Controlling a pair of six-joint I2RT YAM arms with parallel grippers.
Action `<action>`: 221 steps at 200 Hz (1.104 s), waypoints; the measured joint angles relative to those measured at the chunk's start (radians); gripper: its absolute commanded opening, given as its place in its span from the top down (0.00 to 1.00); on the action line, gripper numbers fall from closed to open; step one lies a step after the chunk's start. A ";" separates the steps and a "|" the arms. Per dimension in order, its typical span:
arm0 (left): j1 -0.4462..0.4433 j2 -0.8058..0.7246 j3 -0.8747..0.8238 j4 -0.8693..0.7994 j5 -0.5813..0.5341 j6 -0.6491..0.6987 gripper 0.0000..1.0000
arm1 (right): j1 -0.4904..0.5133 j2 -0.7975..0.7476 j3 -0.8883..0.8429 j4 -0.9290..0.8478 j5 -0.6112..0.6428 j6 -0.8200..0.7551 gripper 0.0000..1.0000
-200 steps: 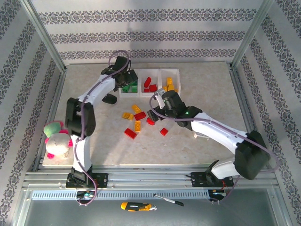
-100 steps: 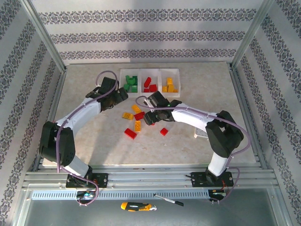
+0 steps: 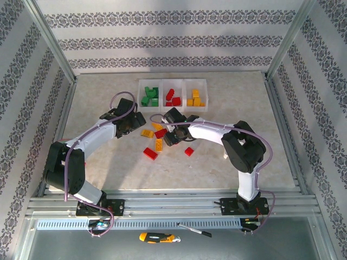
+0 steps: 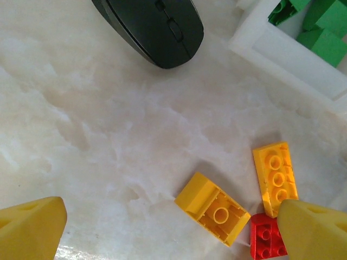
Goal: Sort the legos into containers by color
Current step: Pick up the lego from the center of the table, then place the lego in the container.
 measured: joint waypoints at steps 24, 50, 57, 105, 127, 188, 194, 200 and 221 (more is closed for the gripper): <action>-0.011 0.000 -0.001 0.000 0.000 -0.007 0.01 | 0.000 0.021 0.011 0.000 0.008 0.014 0.67; -0.011 0.000 -0.001 0.000 0.000 -0.007 0.01 | 0.000 0.021 0.012 0.000 0.020 0.019 0.72; -0.011 0.000 -0.001 0.000 -0.001 -0.007 0.01 | 0.000 0.020 0.012 0.000 0.023 0.021 0.72; -0.023 0.000 -0.001 -0.008 -0.019 -0.007 0.01 | -0.001 -0.042 -0.003 0.004 0.038 0.043 0.78; -0.027 0.000 -0.001 -0.008 -0.022 -0.007 0.01 | -0.010 -0.112 -0.016 0.004 0.041 0.052 0.78; -0.075 0.000 -0.001 -0.012 -0.028 -0.030 0.01 | -0.100 -0.129 0.095 0.030 0.046 0.043 0.78; -0.078 0.000 -0.001 -0.012 -0.028 -0.034 0.01 | -0.106 -0.113 0.125 0.037 0.050 0.039 0.78; -0.082 0.000 -0.001 -0.012 -0.030 -0.039 0.01 | -0.113 -0.089 0.162 0.042 0.055 0.033 0.78; -0.092 0.000 -0.002 -0.013 -0.035 -0.052 0.01 | -0.132 0.000 0.290 0.066 0.075 0.008 0.78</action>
